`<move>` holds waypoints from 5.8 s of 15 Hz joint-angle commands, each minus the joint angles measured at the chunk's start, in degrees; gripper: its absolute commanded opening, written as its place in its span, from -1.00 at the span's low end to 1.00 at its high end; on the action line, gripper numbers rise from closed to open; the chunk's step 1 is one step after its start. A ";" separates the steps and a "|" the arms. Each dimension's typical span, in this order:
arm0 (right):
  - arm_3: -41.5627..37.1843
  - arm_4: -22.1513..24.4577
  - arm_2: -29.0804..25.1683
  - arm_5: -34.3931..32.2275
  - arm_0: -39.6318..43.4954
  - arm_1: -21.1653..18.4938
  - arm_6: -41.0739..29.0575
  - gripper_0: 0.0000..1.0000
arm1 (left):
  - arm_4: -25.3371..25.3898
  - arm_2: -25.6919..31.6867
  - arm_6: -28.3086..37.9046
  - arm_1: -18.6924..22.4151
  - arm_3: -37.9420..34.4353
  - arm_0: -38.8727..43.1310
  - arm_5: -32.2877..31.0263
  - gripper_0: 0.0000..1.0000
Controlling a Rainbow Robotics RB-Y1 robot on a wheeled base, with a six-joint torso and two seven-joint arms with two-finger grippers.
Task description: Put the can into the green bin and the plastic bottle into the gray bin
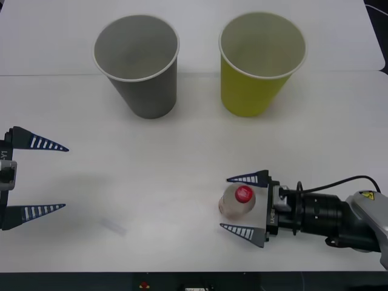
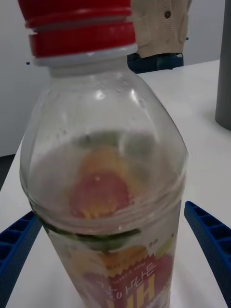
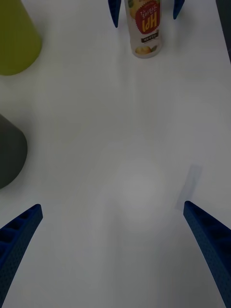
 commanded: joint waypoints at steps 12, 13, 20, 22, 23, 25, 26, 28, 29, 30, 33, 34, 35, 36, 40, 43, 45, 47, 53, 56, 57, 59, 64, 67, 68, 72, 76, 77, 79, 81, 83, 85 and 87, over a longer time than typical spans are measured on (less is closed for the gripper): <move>-0.01 -0.80 0.29 -0.38 -0.51 0.00 -0.26 -1.00 | 0.00 0.00 0.00 0.00 0.00 0.00 0.00 1.00; -0.10 -1.33 0.20 -0.64 -0.59 -0.09 -0.61 -1.00 | 0.00 0.00 0.00 0.00 0.00 0.00 0.00 1.00; -8.09 -1.86 -0.15 0.59 0.20 -3.43 -12.83 -1.00 | 0.00 0.00 0.00 0.00 0.00 0.00 0.00 1.00; -11.79 -1.07 -0.24 2.96 1.16 -4.66 -16.34 -1.00 | 0.00 0.00 0.00 0.00 0.00 0.00 0.00 1.00; -15.83 -0.01 -0.59 5.43 2.48 -5.80 -18.98 -1.00 | 0.00 0.00 0.00 0.00 0.00 0.00 0.00 1.00; -24.88 5.53 -2.87 9.20 5.12 -7.56 -27.59 -1.00 | 0.00 0.00 0.00 0.00 0.00 0.00 0.00 1.00; -28.92 8.87 -4.10 10.52 6.26 -8.09 -32.16 -1.00 | 0.00 0.00 0.00 0.00 0.00 0.00 0.00 1.00; -36.57 15.28 -5.77 12.46 7.93 -9.14 -42.89 -1.00 | 0.00 0.00 0.00 0.00 0.00 0.00 0.00 1.00; -39.38 18.18 -6.65 12.54 8.28 -9.32 -47.98 -1.00 | 0.00 0.00 0.00 0.00 0.00 0.00 0.00 1.00; -41.58 20.47 -7.18 12.54 8.37 -9.40 -51.85 -1.00 | 0.00 0.00 0.00 0.00 0.00 0.00 0.00 1.00; -47.82 27.41 -8.94 12.63 8.28 -9.58 -64.33 -1.00 | 0.00 0.00 0.00 0.00 0.00 0.00 0.00 1.00; -50.28 30.31 -9.64 12.63 8.20 -9.58 -69.25 -1.00 | 0.00 0.00 0.00 0.00 0.00 0.00 0.00 1.00; -52.13 32.51 -10.08 12.63 8.02 -9.67 -73.21 -1.00 | 0.00 0.00 0.00 0.00 0.00 0.00 0.00 1.00; -53.89 34.79 -10.26 12.54 7.67 -9.84 -77.25 -1.00 | 0.00 0.00 0.00 0.00 0.00 0.00 0.00 1.00; -60.39 42.09 -10.34 10.44 3.27 -12.13 -94.74 -1.00 | 0.00 0.00 0.00 0.00 0.00 0.00 0.00 1.00; -63.82 47.10 -11.40 3.93 -2.53 -12.30 -105.55 -1.00 | 0.00 0.00 0.00 0.00 0.00 0.00 0.00 1.00; -63.99 47.71 -11.66 0.59 -6.57 -12.39 -107.66 -1.00 | 0.00 0.00 0.00 0.00 0.00 0.00 0.00 1.00; -63.20 47.45 -12.37 -2.48 -10.26 -12.39 -107.66 -1.00 | 0.00 0.00 0.00 0.00 0.00 0.00 0.00 1.00; -53.09 43.41 -10.08 -11.63 -27.40 -12.30 -107.66 -1.00 | 0.00 0.00 0.00 0.00 0.00 0.00 0.00 1.00; -45.01 42.18 -4.72 -12.06 -37.24 -12.66 -107.57 -1.00 | 0.00 0.00 0.00 0.00 0.00 0.00 0.00 1.00; -42.11 42.09 -2.96 -11.98 -40.41 -12.66 -107.66 -1.00 | 0.00 0.00 0.00 0.00 0.00 0.00 0.00 1.00; -36.04 41.91 0.82 -12.06 -46.82 -12.22 -107.66 -1.00 | 0.00 0.00 0.00 0.00 0.00 0.00 0.00 1.00; -18.20 42.70 6.71 -13.21 -61.85 -6.33 -107.57 -1.00 | 0.00 0.00 0.00 0.00 0.00 0.00 0.00 1.00; -7.57 44.11 9.34 -13.30 -68.80 -1.93 -106.87 -1.00 | 0.00 0.00 0.00 0.00 0.00 0.00 0.00 1.00; -4.05 44.64 9.87 -13.30 -70.99 -0.53 -106.08 -1.00 | 0.00 0.00 0.00 0.00 0.00 0.00 0.00 1.00; 9.13 47.01 11.72 -13.30 -78.55 5.71 -104.85 -1.00 | 0.00 0.00 0.00 0.00 0.00 0.00 0.00 1.00; 16.25 52.64 11.72 -11.54 -82.68 11.16 -104.41 -1.00 | 0.00 0.00 0.00 0.00 0.00 0.00 0.00 1.00; 18.27 54.48 11.72 -9.78 -83.39 12.92 -104.41 -1.00 | 0.00 0.00 0.00 0.00 0.00 0.00 0.00 1.00; 21.70 56.85 11.72 -6.26 -84.44 15.21 -104.06 -1.00 | 0.00 0.00 0.00 0.00 0.00 0.00 0.00 1.00; 25.22 57.56 11.98 -3.01 -85.32 16.79 -103.36 -1.00 | 0.00 0.00 0.00 0.00 0.00 0.00 0.00 1.00; 26.53 57.91 11.98 -0.99 -85.41 17.58 -102.92 -1.00 | 0.00 0.00 0.00 0.00 0.00 0.00 0.00 1.00; 26.53 58.00 12.95 -0.20 -85.41 17.58 -102.92 -1.00 | 0.00 0.00 0.00 0.00 0.00 0.00 0.00 1.00; 26.53 58.08 13.21 0.24 -85.32 17.58 -102.92 -0.97 | 0.00 0.00 0.00 0.00 0.00 0.00 0.00 1.00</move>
